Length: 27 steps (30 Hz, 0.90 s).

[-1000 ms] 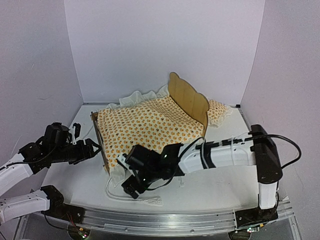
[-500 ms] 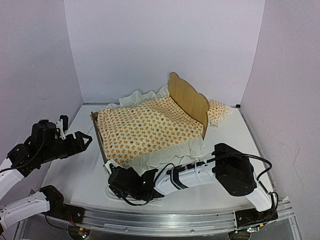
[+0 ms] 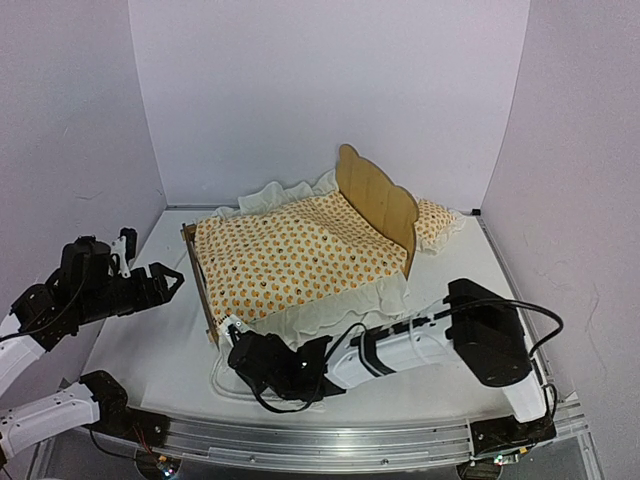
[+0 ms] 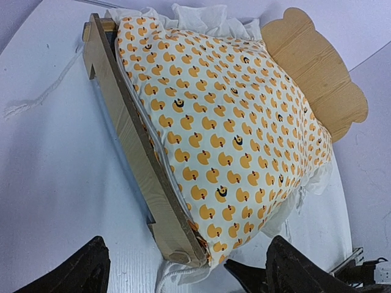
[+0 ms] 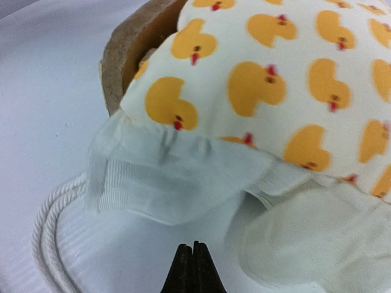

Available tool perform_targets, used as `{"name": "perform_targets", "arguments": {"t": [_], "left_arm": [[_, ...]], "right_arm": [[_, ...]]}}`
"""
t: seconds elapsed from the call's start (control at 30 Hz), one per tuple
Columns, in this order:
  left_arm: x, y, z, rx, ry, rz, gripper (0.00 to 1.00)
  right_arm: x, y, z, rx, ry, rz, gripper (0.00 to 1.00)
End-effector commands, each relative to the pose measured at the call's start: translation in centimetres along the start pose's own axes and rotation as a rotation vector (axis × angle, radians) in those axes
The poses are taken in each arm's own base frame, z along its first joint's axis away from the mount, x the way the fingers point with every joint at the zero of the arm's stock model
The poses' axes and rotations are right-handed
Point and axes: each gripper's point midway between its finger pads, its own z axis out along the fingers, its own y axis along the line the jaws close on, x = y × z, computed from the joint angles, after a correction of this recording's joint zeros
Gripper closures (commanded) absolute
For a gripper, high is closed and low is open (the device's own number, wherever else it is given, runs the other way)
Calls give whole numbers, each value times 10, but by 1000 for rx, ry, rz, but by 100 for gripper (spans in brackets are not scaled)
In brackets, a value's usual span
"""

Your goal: Set up the pet bed

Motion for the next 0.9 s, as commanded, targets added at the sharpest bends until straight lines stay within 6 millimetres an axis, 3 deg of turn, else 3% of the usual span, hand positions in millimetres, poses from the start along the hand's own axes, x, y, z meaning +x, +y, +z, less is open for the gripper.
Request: {"name": "perform_targets", "arguments": {"t": [0.0, 0.1, 0.17, 0.2, 0.3, 0.43, 0.57, 0.73, 0.87], "left_arm": [[-6, -19, 2, 60, 30, 29, 11], [3, -22, 11, 66, 87, 41, 12], [3, -21, 14, 57, 89, 44, 12], [1, -21, 14, 52, 84, 45, 12], [-11, -20, 8, 37, 31, 25, 12], [-21, -16, -7, 41, -51, -6, 12], [-24, -19, -13, 58, -68, -3, 11], [-24, -20, -13, 62, -66, 1, 12], [-25, -21, -13, 66, -62, 2, 12]], "right_arm": [[-76, -29, -60, -88, -134, 99, 100], [-71, -18, -57, -204, -87, 173, 98], [-67, 4, -43, -280, -64, 201, 57], [-68, 15, -36, -314, -61, 211, 47], [-66, 31, -17, -333, -35, 222, 29], [-62, 30, 0, -266, -36, 243, 19], [-47, 19, 15, -158, -24, 287, 22], [-44, 16, 22, -59, -38, 282, 28], [-50, 8, 27, 11, -72, 284, 53]]}}
